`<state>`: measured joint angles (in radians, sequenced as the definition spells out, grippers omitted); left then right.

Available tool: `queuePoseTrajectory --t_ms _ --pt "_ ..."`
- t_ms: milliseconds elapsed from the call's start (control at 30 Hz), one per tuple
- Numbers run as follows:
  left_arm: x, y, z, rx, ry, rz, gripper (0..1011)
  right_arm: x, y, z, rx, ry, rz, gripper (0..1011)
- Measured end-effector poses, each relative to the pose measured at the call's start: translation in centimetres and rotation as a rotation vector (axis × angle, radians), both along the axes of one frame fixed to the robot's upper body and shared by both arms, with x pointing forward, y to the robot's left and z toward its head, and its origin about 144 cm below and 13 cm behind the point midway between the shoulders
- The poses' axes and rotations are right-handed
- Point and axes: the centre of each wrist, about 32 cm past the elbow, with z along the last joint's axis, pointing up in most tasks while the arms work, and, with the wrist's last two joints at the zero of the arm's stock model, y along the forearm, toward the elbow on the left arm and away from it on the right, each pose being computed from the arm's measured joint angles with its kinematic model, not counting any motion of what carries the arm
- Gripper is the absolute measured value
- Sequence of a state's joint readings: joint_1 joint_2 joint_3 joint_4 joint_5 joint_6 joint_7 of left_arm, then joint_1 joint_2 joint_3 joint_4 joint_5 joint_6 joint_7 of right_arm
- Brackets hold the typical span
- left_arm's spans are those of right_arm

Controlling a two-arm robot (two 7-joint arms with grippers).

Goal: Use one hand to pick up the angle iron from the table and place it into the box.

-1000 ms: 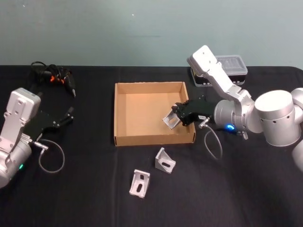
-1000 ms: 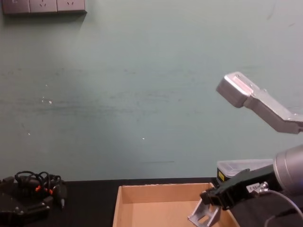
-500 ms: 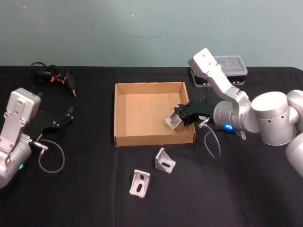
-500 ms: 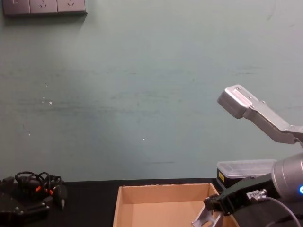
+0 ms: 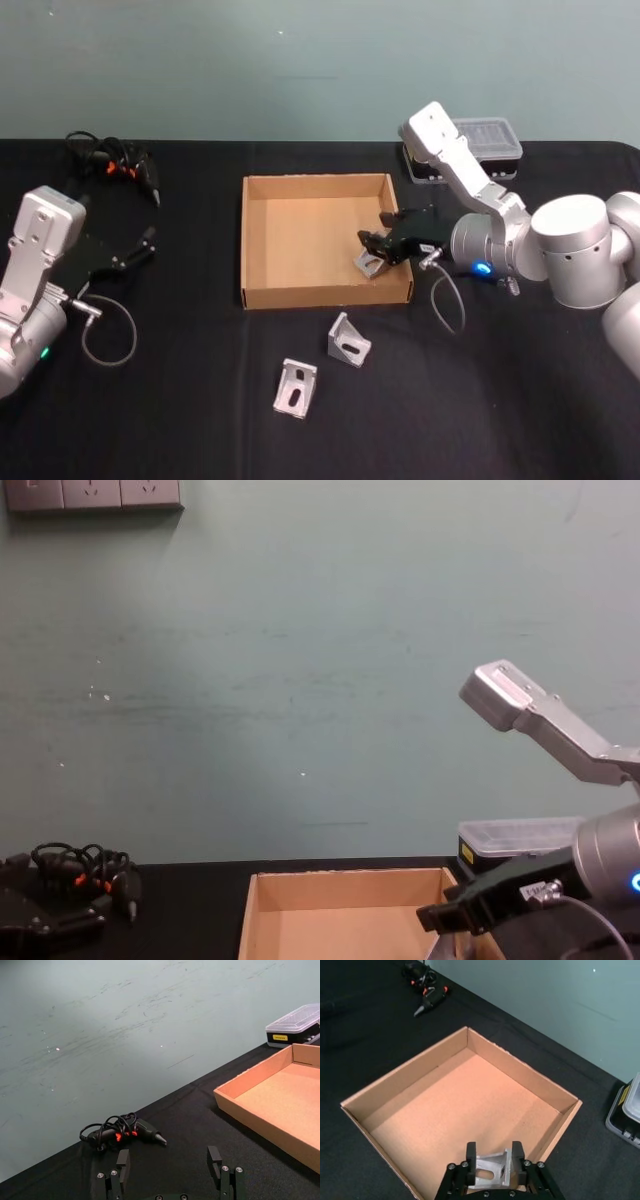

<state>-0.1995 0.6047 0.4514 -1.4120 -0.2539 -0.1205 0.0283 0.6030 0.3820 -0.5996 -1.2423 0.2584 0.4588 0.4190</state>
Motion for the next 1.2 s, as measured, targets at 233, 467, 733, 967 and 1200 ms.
queuePoseTrajectory --t_ms 233,467,733,967,1200 --pt "0.0 0.0 0.0 0.000 0.000 0.000 1011 -1.1 -0.2 1.0 0.024 -0.044 0.013 637" --pt "0.0 0.0 0.0 0.000 0.000 0.000 1011 -3.1 -0.7 2.2 0.050 -0.084 0.041 866" --pt "0.0 0.0 0.0 0.000 0.000 0.000 1011 -7.3 -1.8 2.7 0.061 -0.094 0.112 1004" --pt "0.0 0.0 0.0 0.000 0.000 0.000 1011 -10.0 -2.9 1.9 0.067 -0.042 0.169 1004" --pt "0.0 0.0 0.0 0.000 0.000 0.000 1011 -11.5 -3.5 0.7 0.063 0.029 0.224 1004"
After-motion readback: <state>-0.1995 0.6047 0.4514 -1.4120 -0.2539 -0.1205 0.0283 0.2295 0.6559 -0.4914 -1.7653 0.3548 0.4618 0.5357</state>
